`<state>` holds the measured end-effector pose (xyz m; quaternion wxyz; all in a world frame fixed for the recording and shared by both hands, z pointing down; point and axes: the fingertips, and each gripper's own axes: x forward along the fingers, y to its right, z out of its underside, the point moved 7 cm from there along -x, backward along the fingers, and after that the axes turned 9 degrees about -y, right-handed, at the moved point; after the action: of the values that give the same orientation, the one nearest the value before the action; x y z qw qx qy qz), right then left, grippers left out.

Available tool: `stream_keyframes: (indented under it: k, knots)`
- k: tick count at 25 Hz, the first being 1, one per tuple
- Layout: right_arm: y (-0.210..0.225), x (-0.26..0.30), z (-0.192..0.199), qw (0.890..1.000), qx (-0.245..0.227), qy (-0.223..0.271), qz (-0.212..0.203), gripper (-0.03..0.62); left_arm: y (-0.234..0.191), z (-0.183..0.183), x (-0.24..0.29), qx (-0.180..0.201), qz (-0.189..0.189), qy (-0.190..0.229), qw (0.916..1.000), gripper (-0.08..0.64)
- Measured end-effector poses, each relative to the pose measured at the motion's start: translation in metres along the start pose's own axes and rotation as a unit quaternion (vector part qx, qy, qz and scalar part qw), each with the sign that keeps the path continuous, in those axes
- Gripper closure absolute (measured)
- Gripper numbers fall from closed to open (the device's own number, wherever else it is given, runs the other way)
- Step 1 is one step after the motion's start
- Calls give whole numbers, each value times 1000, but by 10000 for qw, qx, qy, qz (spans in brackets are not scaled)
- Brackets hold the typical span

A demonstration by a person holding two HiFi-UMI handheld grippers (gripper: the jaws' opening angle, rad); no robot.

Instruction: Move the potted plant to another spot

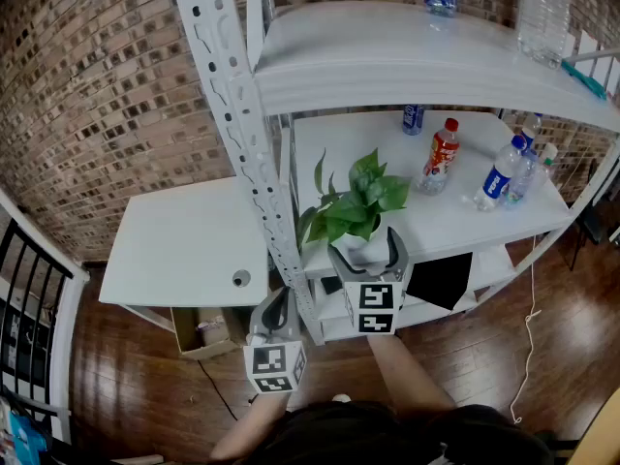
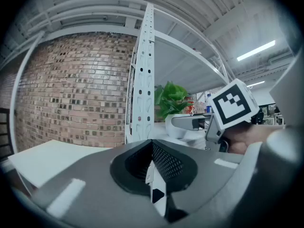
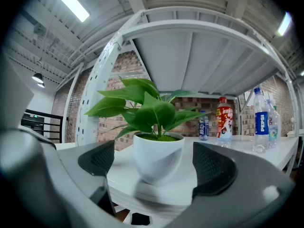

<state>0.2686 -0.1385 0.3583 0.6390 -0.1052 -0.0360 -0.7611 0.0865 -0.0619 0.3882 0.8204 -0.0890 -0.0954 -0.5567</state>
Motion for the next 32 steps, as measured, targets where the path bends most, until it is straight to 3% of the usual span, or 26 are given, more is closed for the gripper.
stream_keyframes:
  k: [5,17,32]
  knots:
    - [0,30,-5,9987,48,-512,-70,89,-3,2,-2,-30,-30,-55,10000,545]
    - [9,53,-9,9971,19,-761,-76,109,-13,5,0,-153,-123,-114,9997,543]
    - [-15,-40,-15,9985,-222,-376,-343,112,-7,8,-10,-95,-86,-125,9998,545]
